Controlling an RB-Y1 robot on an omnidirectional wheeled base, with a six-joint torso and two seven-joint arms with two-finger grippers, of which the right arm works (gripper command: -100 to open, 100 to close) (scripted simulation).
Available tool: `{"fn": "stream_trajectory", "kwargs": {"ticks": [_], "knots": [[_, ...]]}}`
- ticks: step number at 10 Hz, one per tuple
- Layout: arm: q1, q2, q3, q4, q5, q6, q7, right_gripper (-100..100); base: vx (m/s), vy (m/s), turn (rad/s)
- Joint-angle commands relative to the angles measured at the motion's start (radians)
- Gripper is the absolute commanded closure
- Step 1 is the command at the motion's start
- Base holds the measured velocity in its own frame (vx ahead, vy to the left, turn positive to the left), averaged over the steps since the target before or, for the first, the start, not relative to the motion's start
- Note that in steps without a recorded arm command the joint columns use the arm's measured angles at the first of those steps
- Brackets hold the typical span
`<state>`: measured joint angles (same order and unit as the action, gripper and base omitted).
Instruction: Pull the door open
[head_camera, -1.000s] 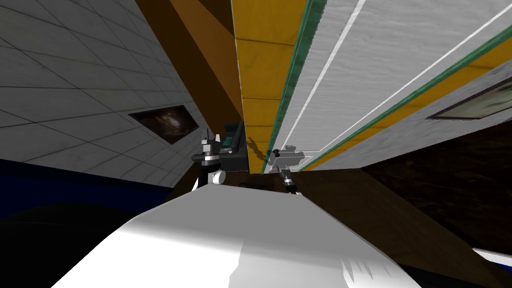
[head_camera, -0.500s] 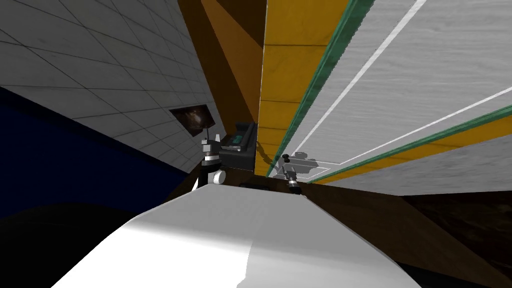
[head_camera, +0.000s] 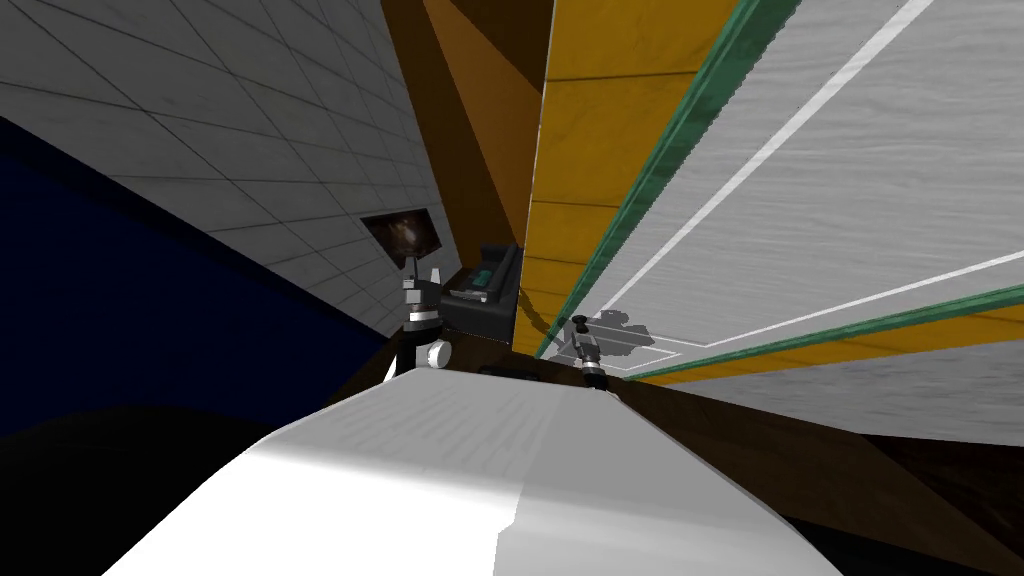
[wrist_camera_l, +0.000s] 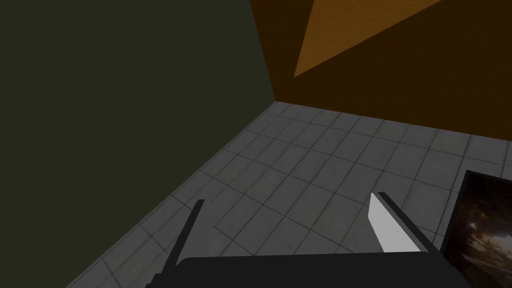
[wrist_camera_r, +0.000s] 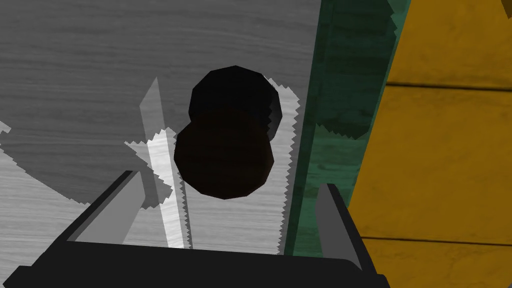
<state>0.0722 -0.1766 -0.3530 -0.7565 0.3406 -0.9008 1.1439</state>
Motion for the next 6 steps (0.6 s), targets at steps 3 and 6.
{"fn": "stream_trajectory", "kwargs": {"ticks": [3, 6], "knots": [[-0.007, -0.006, -0.062, 0.019, -0.038, 0.007, 0.016, -100, 0.049, -0.026, 0.279], [-0.017, -0.011, -0.07, 0.041, -0.043, 0.0, 0.02, 100, 0.026, -0.015, 0.063]]}}
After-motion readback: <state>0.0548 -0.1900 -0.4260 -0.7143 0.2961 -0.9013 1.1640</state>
